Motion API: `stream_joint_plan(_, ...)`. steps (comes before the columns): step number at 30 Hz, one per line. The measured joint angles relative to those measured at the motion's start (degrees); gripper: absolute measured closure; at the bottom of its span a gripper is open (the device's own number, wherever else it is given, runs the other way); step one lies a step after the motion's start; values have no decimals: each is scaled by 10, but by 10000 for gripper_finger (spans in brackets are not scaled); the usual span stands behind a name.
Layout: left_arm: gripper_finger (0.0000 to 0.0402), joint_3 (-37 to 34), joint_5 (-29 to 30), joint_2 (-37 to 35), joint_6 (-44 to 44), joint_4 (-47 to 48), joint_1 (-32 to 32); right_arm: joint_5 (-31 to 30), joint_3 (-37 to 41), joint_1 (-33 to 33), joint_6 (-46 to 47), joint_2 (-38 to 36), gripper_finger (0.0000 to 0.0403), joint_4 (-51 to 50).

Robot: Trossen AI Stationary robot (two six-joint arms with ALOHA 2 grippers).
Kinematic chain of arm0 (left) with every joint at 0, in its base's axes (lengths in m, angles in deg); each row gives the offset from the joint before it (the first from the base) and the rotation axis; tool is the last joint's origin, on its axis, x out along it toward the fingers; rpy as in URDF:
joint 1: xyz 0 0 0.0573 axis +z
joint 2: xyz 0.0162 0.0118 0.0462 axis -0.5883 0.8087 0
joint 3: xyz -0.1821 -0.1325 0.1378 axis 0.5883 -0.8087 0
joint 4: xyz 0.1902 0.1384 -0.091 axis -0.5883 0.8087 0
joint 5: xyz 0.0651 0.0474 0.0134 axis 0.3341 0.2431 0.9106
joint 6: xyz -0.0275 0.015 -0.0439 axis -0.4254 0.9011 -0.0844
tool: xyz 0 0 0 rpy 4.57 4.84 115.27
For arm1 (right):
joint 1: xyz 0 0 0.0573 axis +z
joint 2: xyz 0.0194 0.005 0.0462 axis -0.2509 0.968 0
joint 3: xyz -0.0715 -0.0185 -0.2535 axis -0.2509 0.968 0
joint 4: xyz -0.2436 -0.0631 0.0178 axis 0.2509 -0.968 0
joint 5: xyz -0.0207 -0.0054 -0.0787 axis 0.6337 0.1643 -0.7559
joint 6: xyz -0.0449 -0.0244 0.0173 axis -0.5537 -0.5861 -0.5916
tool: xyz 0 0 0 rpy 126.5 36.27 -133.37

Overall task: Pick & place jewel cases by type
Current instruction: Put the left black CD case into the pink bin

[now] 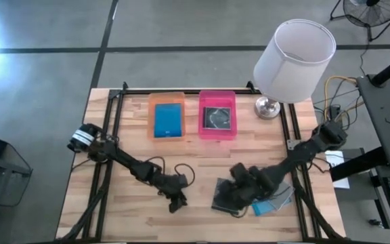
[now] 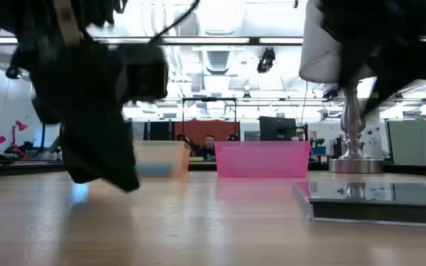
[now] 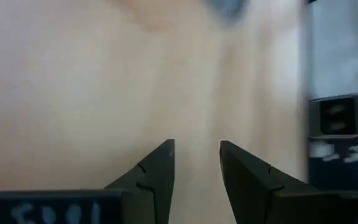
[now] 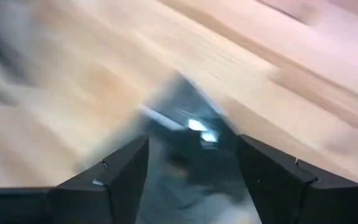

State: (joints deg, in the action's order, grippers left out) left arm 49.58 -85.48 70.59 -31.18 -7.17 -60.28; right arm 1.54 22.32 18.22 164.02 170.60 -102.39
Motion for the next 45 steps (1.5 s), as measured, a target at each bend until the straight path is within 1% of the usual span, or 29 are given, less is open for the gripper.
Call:
stream_joint_plan(1,291,11,9,6,-6,-5,-7,6,13,6,-6,-3,167,-11)
stream_joint_plan(2,291,27,11,14,-9,-5,-11,14,29,7,-34,-9,168,4)
stream_joint_plan(5,291,77,14,48,-24,2,-20,90,93,-23,-139,-19,168,145)
stream_joint_plan(6,291,94,14,62,-29,6,-23,105,116,-32,-162,-14,168,187)
stream_joint_plan(8,291,129,14,91,-40,7,-30,108,151,-47,-181,-6,168,221)
stream_joint_plan(12,291,206,20,159,-56,3,-47,106,195,-57,-196,-29,168,210)
stream_joint_plan(14,291,244,37,193,-57,19,-47,112,212,-58,-188,-39,169,213)
stream_joint_plan(15,291,263,36,204,-66,24,-47,111,217,-58,-183,-52,169,209)
stream_joint_plan(16,291,284,43,215,-71,36,-47,107,221,-55,-184,-63,170,199)
stream_joint_plan(19,291,333,93,240,-53,66,-47,58,221,-43,-169,-96,170,181)
stream_joint_plan(20,291,347,102,248,-46,67,-43,57,229,-41,-154,-102,170,164)
stream_joint_plan(22,291,370,100,264,-48,71,-31,106,262,-41,-129,-96,170,162)
stream_joint_plan(23,291,381,111,271,-45,71,-27,120,276,-41,-123,-94,170,189)
stream_joint_plan(25,291,399,108,285,-48,85,-19,155,301,-38,-131,-94,170,259)
stream_joint_plan(27,291,411,103,289,-47,114,-11,167,305,-35,-134,-86,170,310)
stream_joint_plan(31,292,405,103,269,-33,177,3,196,271,-37,-169,-77,170,309)
stream_joint_plan(35,291,372,145,215,-31,268,4,253,232,-55,-214,-56,170,308)
stream_joint_plan(37,291,346,191,178,-34,322,3,276,218,-59,-225,-51,170,318)
stream_joint_plan(39,291,311,256,139,-45,352,2,285,205,-59,-232,-48,170,342)
stream_joint_plan(40,291,289,282,119,-55,344,2,285,200,-59,-235,-48,170,346)
stream_joint_plan(42,291,235,301,84,-92,323,1,267,195,-60,-230,-49,170,347)
stream_joint_plan(45,291,138,273,61,-164,239,-1,210,199,-63,-171,-55,172,314)
